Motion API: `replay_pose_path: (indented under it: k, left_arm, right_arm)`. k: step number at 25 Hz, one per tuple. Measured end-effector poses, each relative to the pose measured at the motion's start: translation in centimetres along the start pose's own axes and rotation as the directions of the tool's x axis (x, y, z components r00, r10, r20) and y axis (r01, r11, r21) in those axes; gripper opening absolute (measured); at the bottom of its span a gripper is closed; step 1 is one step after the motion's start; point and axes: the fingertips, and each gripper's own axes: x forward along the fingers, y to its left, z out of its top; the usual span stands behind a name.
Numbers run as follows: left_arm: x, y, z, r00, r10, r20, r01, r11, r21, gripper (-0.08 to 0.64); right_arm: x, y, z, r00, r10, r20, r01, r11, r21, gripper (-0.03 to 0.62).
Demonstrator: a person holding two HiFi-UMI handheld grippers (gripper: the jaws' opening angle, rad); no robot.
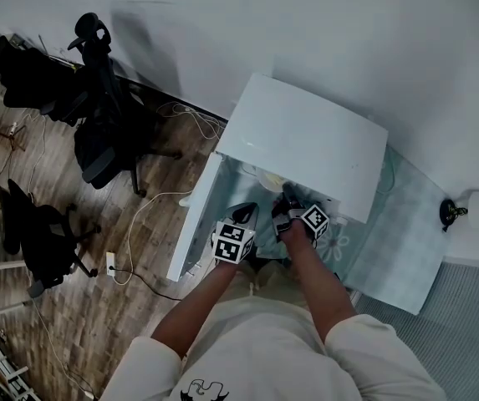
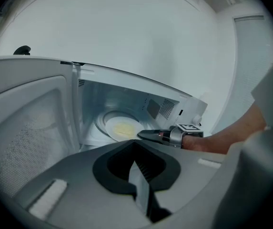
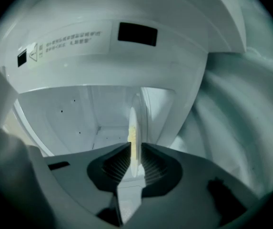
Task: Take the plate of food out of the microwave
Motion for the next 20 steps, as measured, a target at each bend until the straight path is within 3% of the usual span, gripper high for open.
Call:
replay_pose_path:
  k: [1,2,6,20]
  left_arm:
    - [0.0,-0.2,0.0,1.0,-0.004,0.0,0.004,1.0,0.001,0.003]
    - [0.0,-0.3,0.0,1.0,-0.007,0.0,0.007,1.0,0.001,0.003]
    - [-0.2,-0.2,-0.4,1.0,-0.006,-0.005,0.006,1.0,-0.002,0.003]
    - [-1.8,-1.3,-0.4,1.0,-0.023,0.007,0.023,0.999,0.024,0.003]
  right_arm:
    - [0.0,-0.1,0.1,1.0,-0.007,-0.001,0.007,1.0,-0.007,0.037]
    - [0.0,-0.1,0.1,1.0,-0.001,-0.001,0.001,1.0,-0.009,0.028]
    - [0.5,0.0,0.0,0.998,0.057,-0.01,-0.057,0.998,0.011,0.025]
    - [-5.0,2.7,-2.7,0.978,0.082,-0.19,-0.088,0.996,-0.02,0.025]
